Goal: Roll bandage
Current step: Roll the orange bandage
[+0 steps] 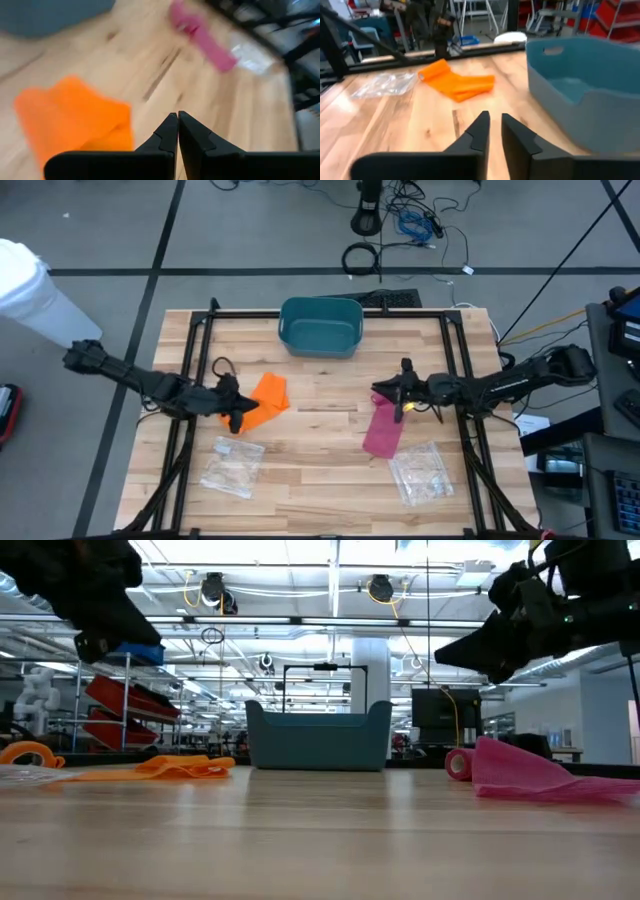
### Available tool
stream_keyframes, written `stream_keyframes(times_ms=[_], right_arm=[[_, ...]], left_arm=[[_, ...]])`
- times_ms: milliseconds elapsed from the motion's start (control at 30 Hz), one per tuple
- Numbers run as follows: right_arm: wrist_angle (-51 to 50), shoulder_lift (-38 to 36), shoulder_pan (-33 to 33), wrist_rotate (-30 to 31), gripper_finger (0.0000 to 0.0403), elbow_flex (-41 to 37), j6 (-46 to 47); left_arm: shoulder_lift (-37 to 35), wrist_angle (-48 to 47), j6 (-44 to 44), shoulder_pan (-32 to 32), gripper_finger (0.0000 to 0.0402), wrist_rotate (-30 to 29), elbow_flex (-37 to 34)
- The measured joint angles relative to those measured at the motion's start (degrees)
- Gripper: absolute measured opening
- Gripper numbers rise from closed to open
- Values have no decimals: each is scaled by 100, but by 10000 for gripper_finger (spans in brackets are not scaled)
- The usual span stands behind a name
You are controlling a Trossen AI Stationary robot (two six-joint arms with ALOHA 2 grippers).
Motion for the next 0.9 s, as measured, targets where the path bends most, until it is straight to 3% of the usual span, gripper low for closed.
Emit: stream_keyframes(times_ms=[200, 367, 533, 900], right_arm=[[47, 727, 4, -257, 116, 62, 274], [684, 1260, -51, -213, 158, 62, -2], [1702, 1606, -141, -294, 172, 75, -45], [1321, 2380, -175, -529, 174, 572, -229]], left_arm=[[596, -1461, -1710, 2, 17, 391, 623], [841, -1643, -2365, 2, 24, 1206, 672], [979, -2161, -2980, 36, 53, 1404, 672], [975, -3526, -3760, 372, 142, 1681, 670]])
